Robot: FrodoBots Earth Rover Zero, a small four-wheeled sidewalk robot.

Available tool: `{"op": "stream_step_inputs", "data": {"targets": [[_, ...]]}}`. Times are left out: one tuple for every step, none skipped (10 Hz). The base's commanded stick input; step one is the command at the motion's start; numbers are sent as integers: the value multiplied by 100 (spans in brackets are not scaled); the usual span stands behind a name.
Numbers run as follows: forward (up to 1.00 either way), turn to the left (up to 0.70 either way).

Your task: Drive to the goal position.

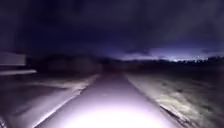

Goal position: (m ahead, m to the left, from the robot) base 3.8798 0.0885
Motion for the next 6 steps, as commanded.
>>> {"op": "stream_step_inputs", "data": {"targets": [[85,0],[85,0],[85,0],[85,0],[85,0],[85,0]]}}
